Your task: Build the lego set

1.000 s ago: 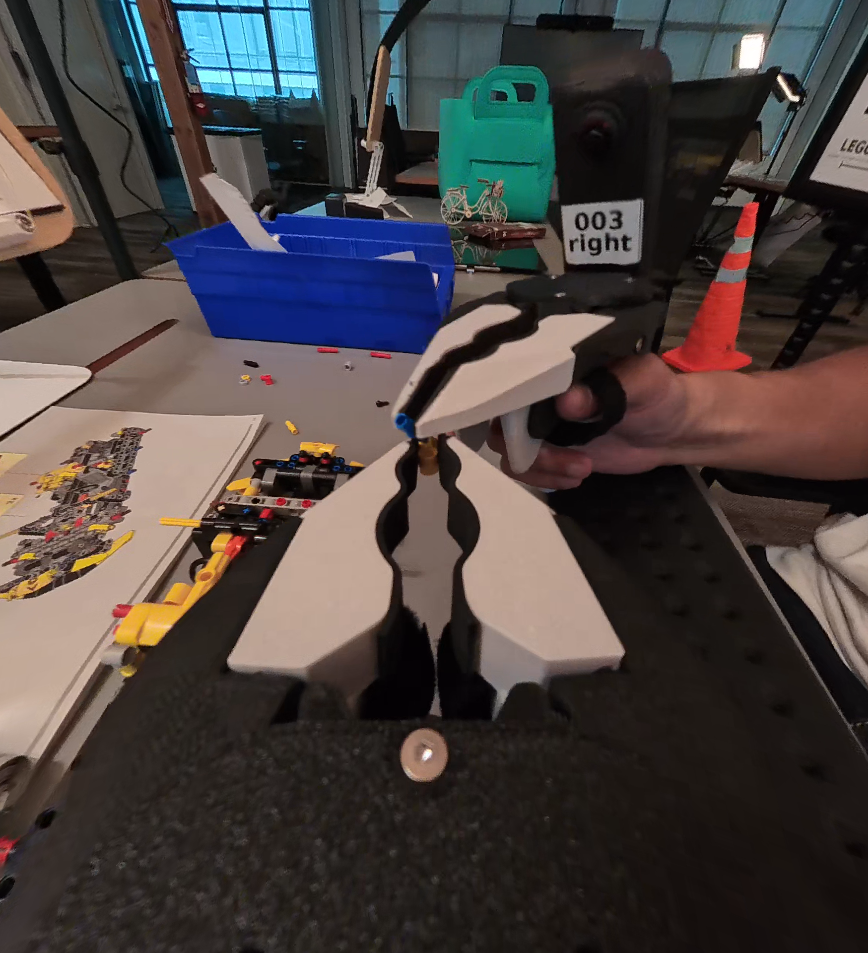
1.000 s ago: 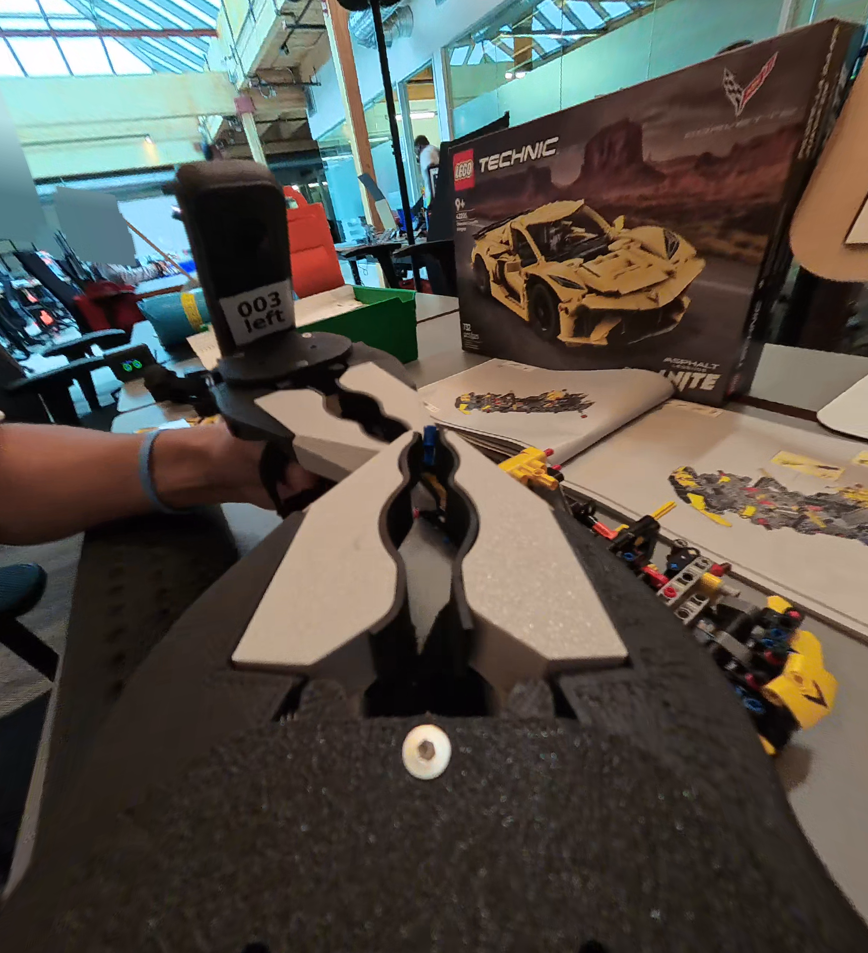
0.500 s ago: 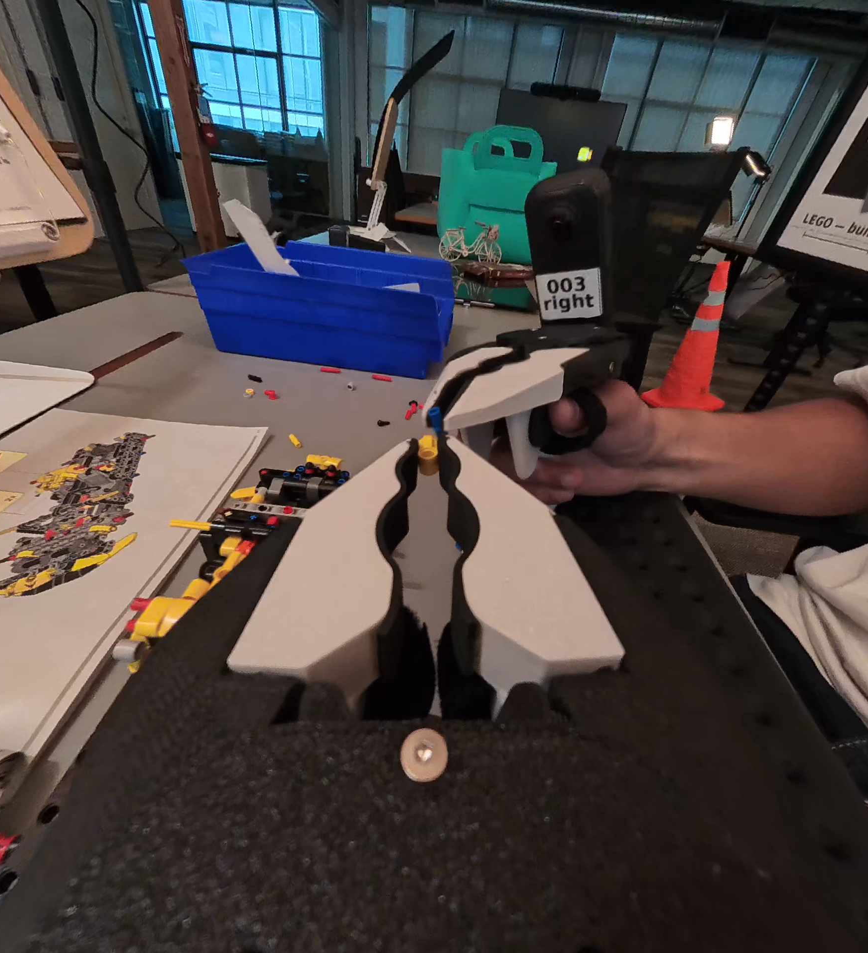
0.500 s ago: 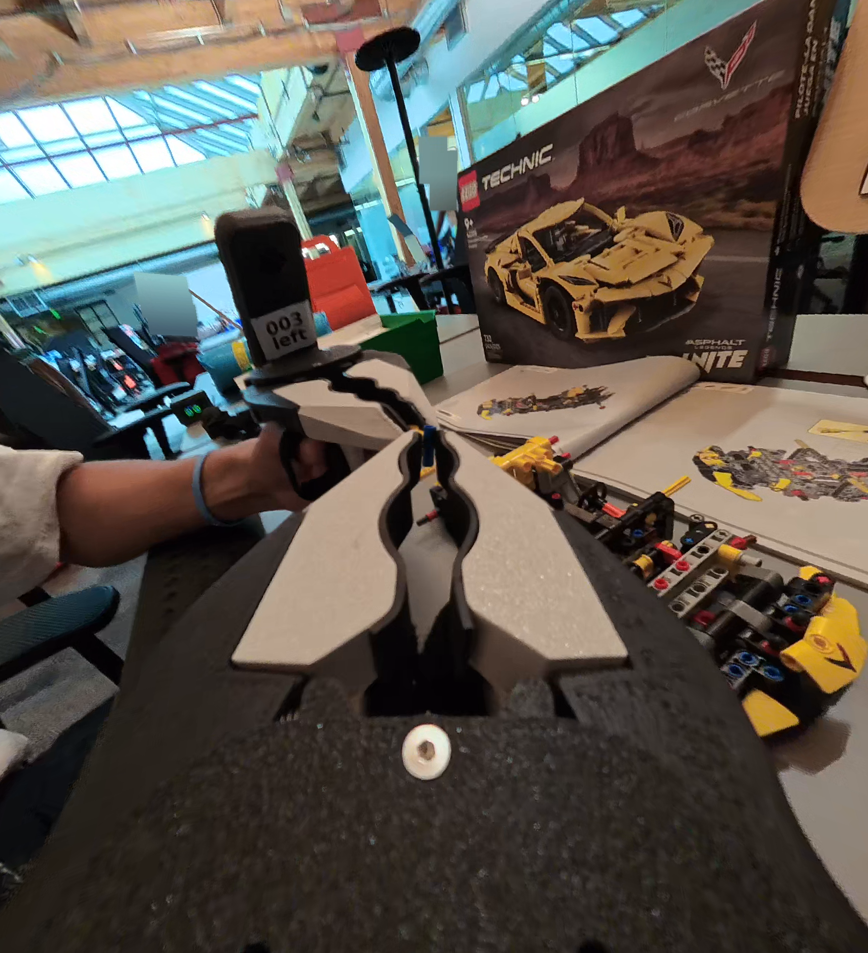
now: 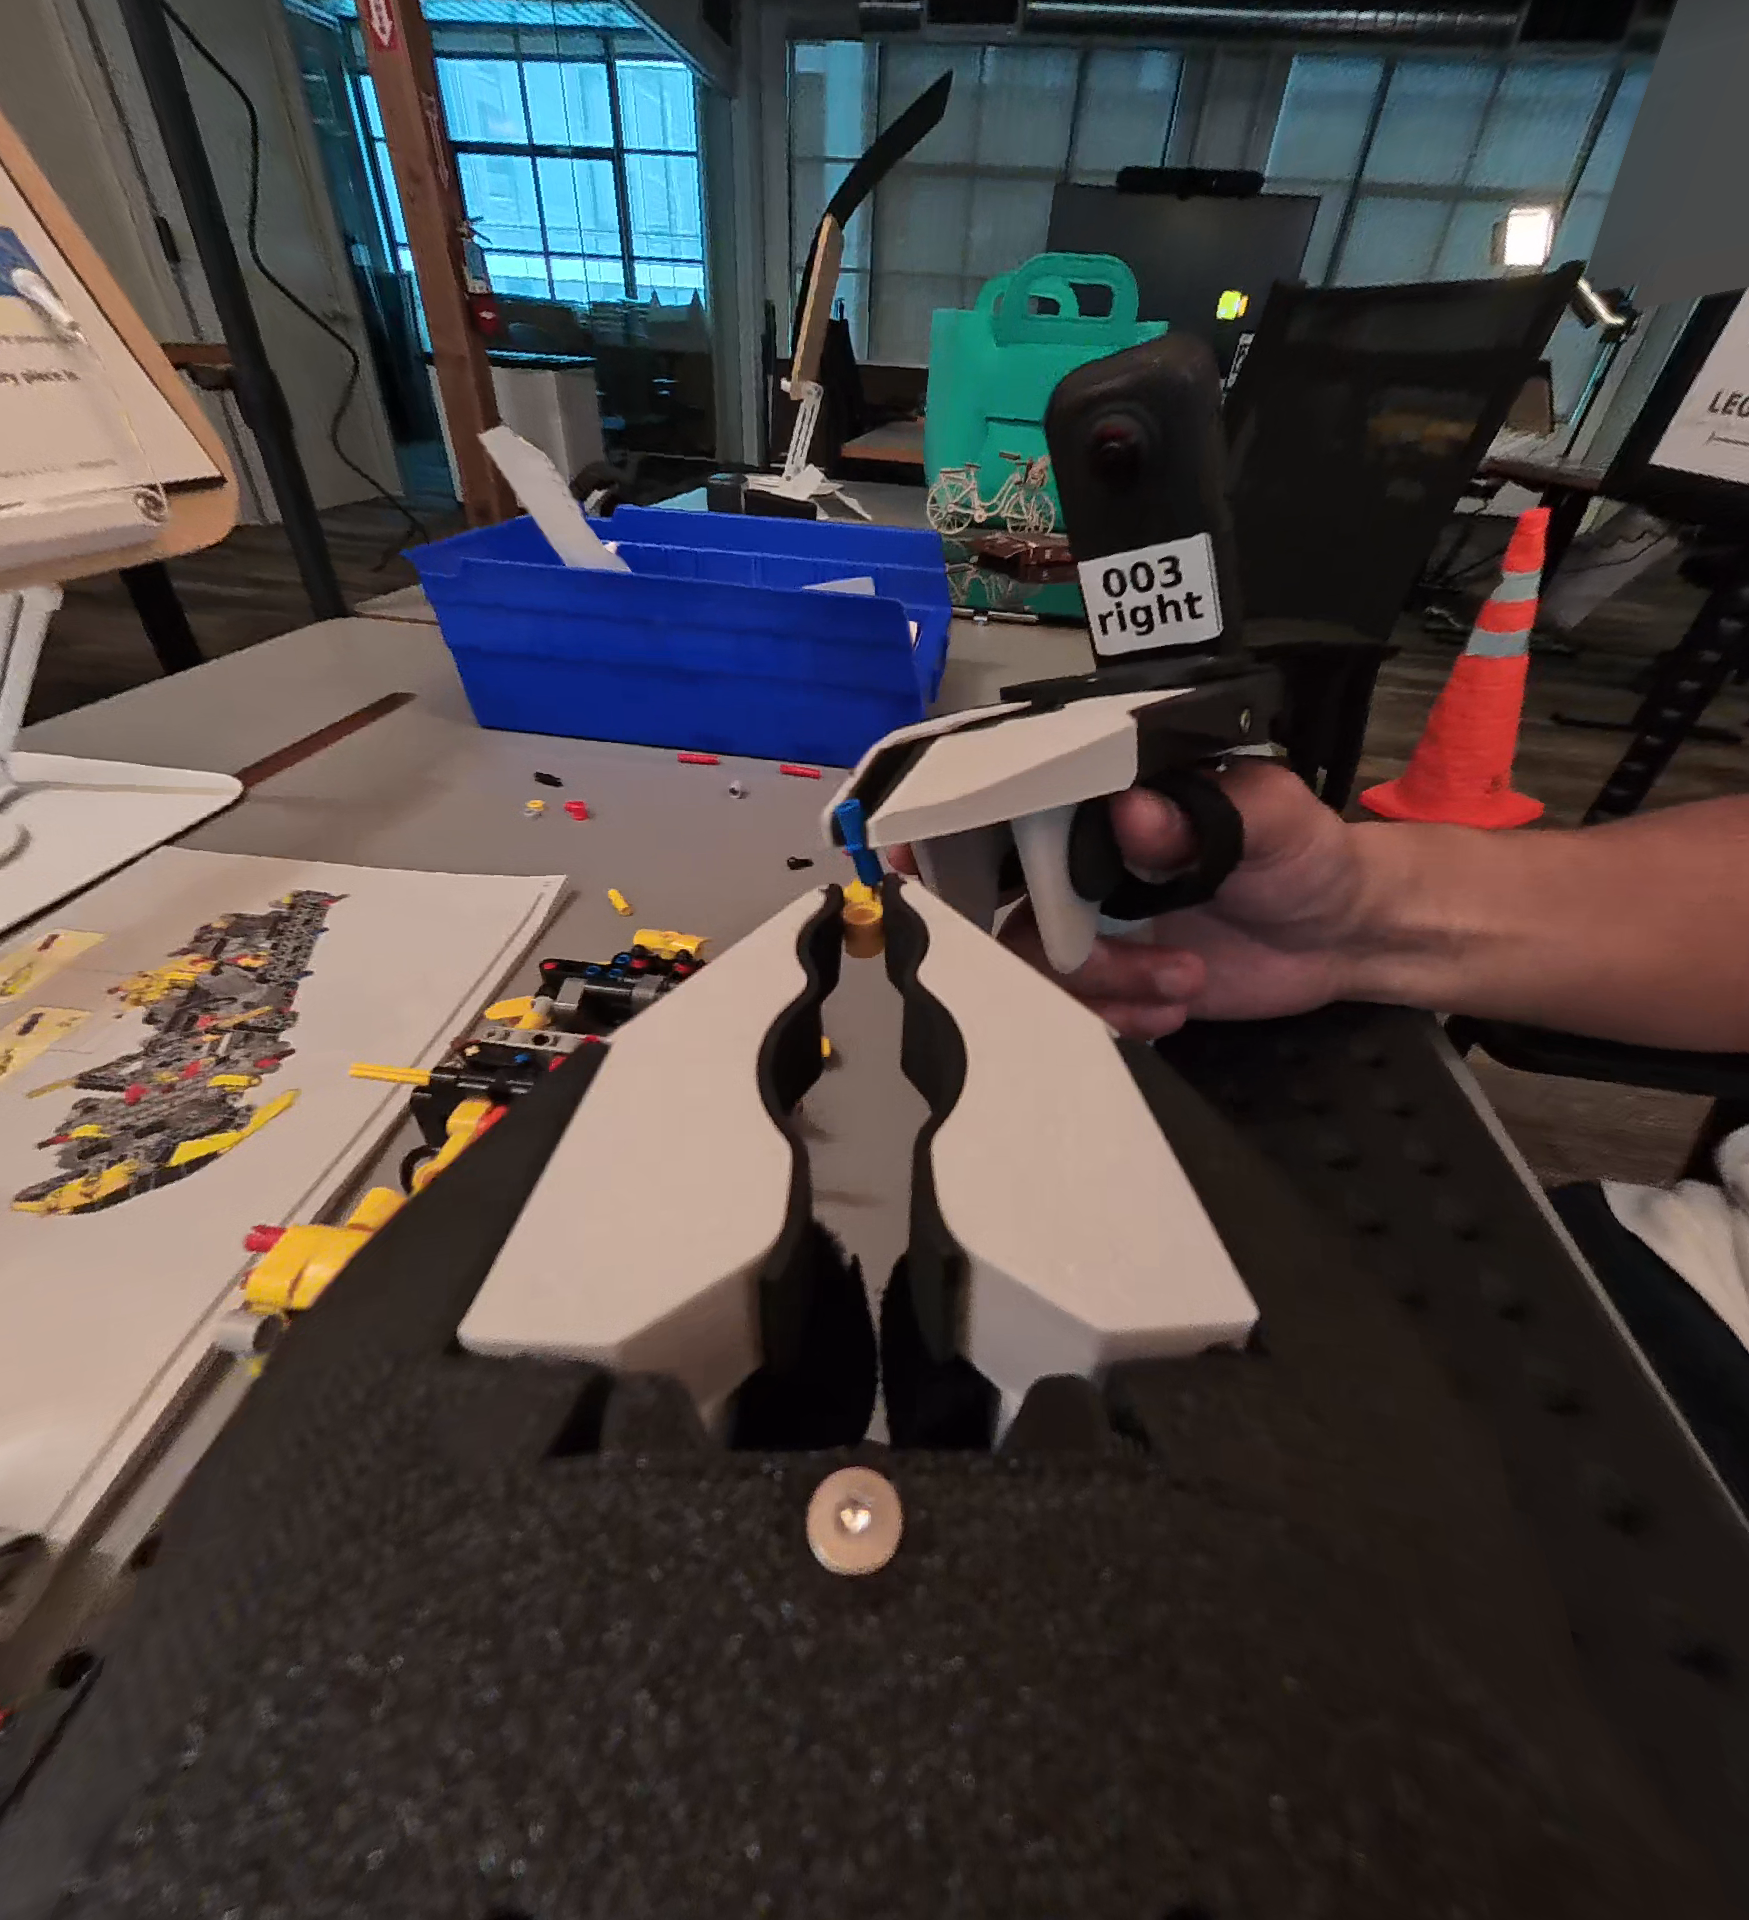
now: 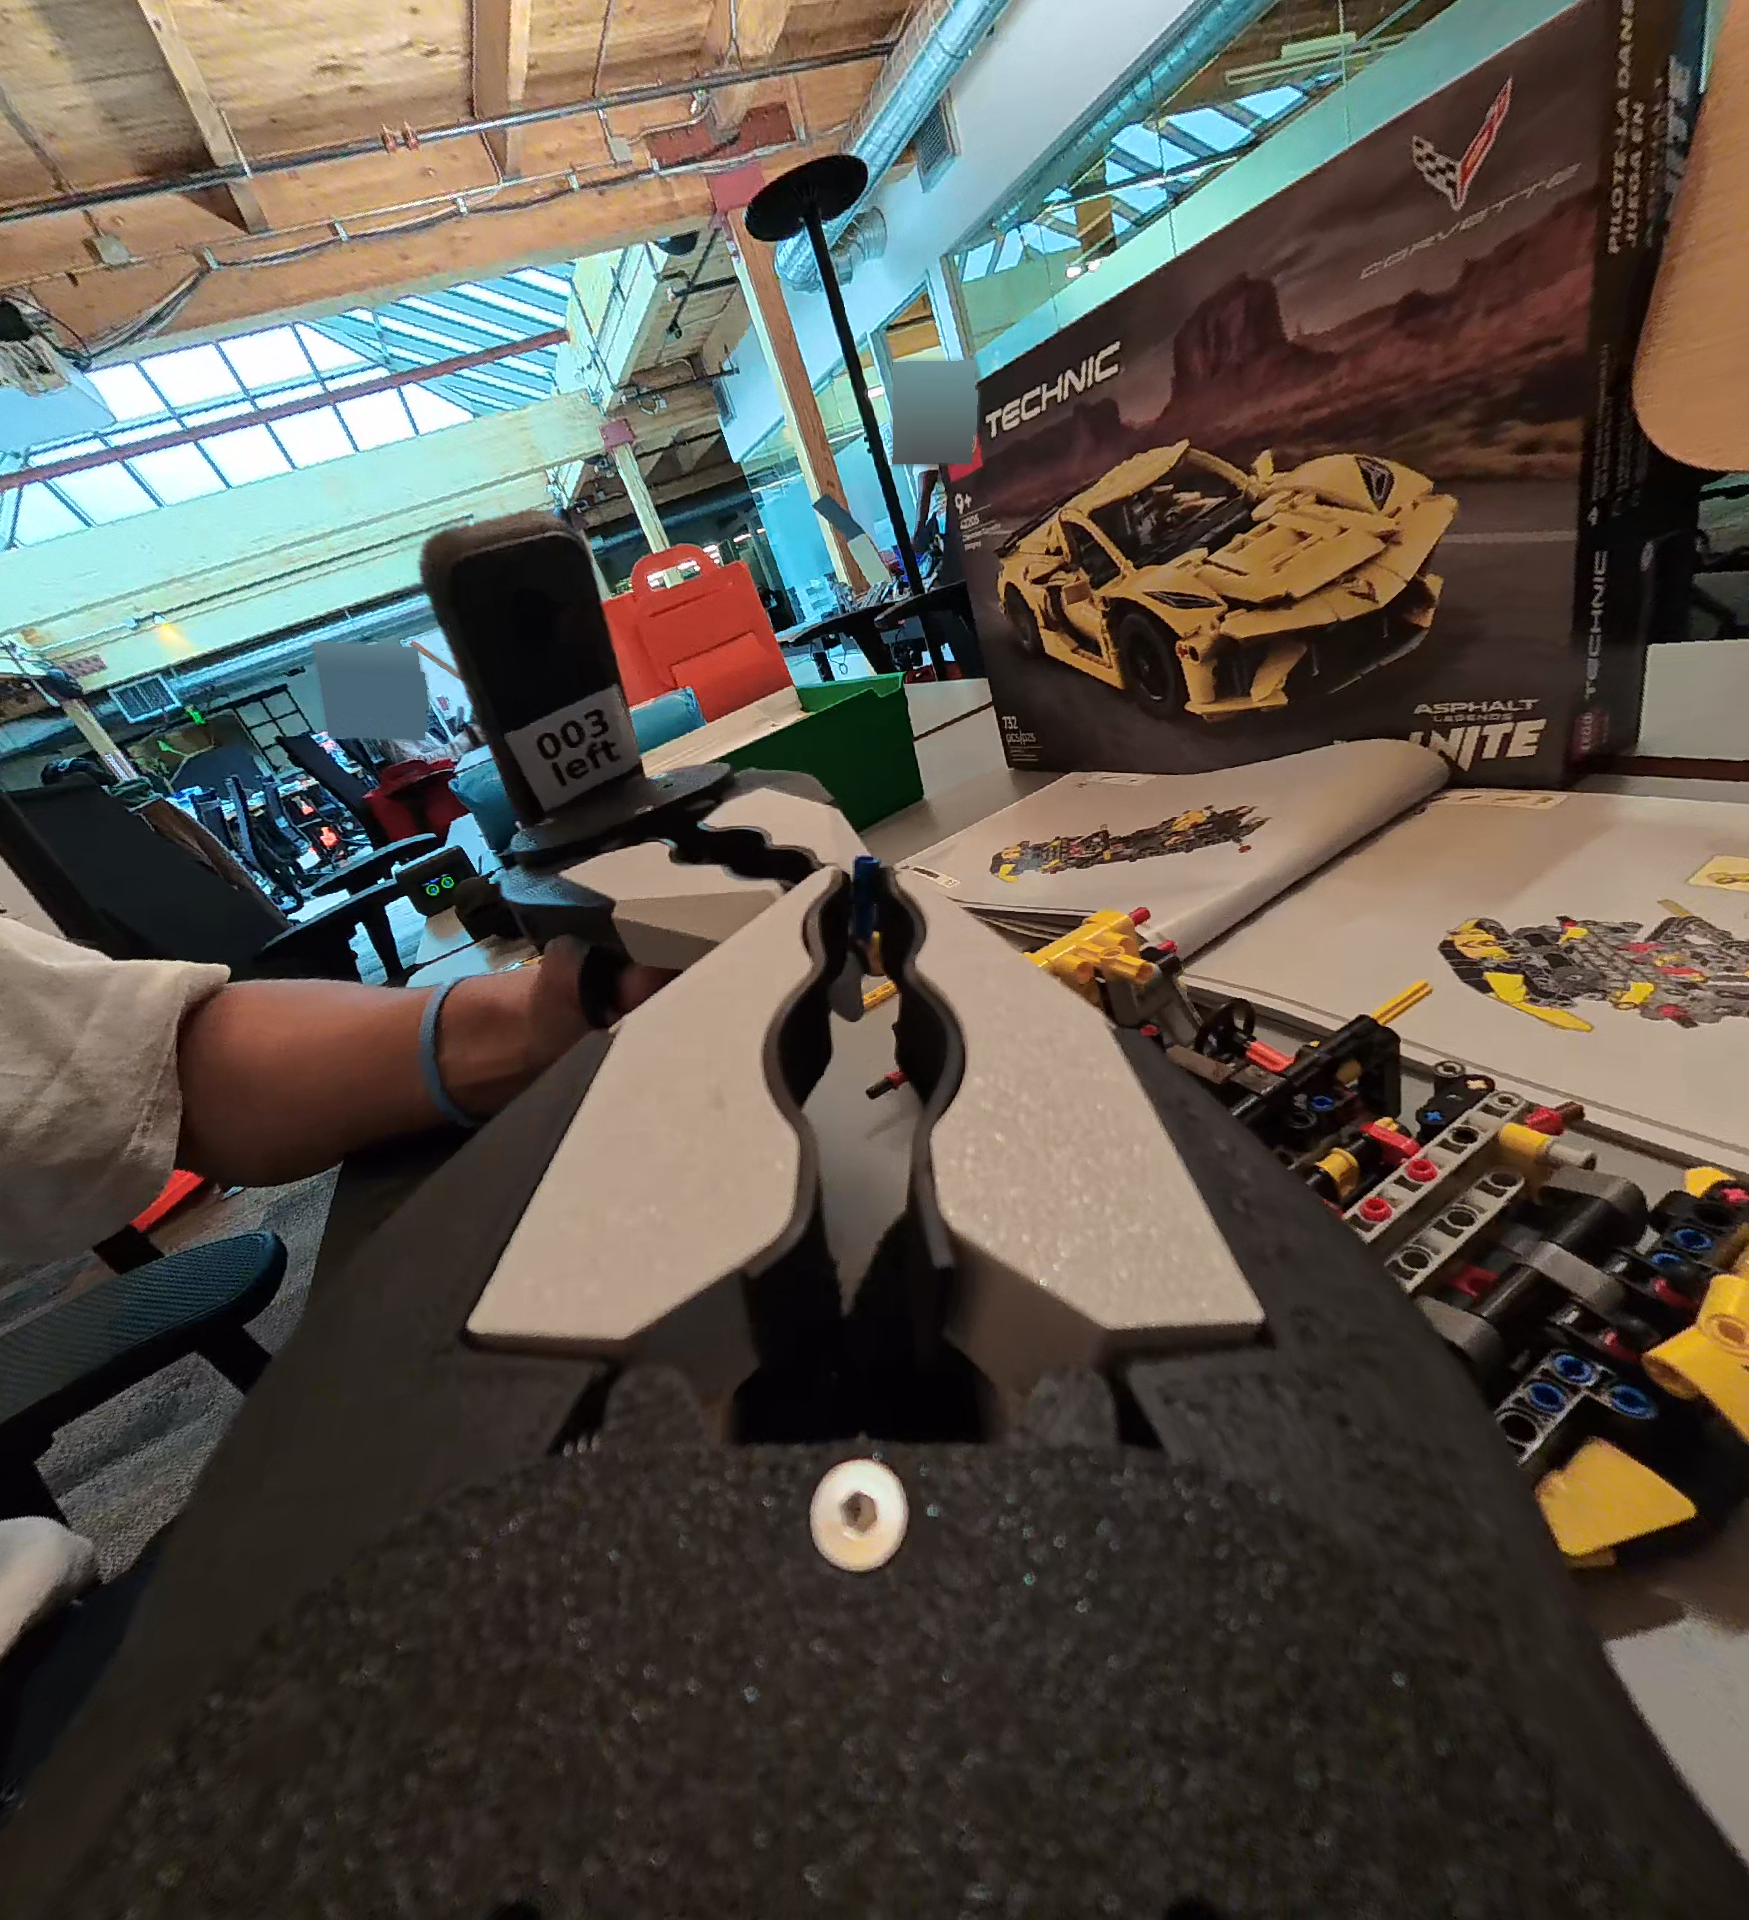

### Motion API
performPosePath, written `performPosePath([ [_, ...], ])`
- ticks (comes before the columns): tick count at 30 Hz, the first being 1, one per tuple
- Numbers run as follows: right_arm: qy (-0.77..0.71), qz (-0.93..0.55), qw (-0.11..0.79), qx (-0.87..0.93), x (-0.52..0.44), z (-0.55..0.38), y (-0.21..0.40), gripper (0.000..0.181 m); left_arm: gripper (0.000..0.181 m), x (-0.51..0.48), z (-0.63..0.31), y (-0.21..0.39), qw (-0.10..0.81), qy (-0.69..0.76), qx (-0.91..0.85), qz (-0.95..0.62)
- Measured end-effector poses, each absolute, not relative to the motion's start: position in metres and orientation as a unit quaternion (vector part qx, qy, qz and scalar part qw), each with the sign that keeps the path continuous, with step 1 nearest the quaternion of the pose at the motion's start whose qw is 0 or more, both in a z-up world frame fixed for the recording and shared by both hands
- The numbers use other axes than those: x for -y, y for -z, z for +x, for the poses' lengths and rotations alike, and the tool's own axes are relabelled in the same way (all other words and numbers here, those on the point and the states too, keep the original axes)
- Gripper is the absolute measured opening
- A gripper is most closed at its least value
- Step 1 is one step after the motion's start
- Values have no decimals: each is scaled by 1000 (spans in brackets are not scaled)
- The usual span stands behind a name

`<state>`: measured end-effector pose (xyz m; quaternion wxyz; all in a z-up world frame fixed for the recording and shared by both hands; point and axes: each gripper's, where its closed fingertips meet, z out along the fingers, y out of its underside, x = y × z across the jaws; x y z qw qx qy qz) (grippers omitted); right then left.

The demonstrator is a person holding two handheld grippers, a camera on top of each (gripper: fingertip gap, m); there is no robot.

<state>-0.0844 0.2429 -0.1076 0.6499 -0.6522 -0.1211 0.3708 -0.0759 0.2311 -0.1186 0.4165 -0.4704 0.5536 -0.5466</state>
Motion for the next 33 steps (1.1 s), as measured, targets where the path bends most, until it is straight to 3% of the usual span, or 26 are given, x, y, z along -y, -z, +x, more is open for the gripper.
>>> performPosePath([
  [14, -401, -617, 664, 131, -234, -88, 94, 4, 7, -226, -82, 105, 410, 586, -538, -445],
  [25, -544, -478, 688, 51, -220, -82, 47, 4, 7, -218, -104, 52, 333, 776, -388, -368],
  [33, -555, -469, 686, 39, -228, -103, 47, 4, 7, -222, -106, 51, 333, 788, -370, -363],
])
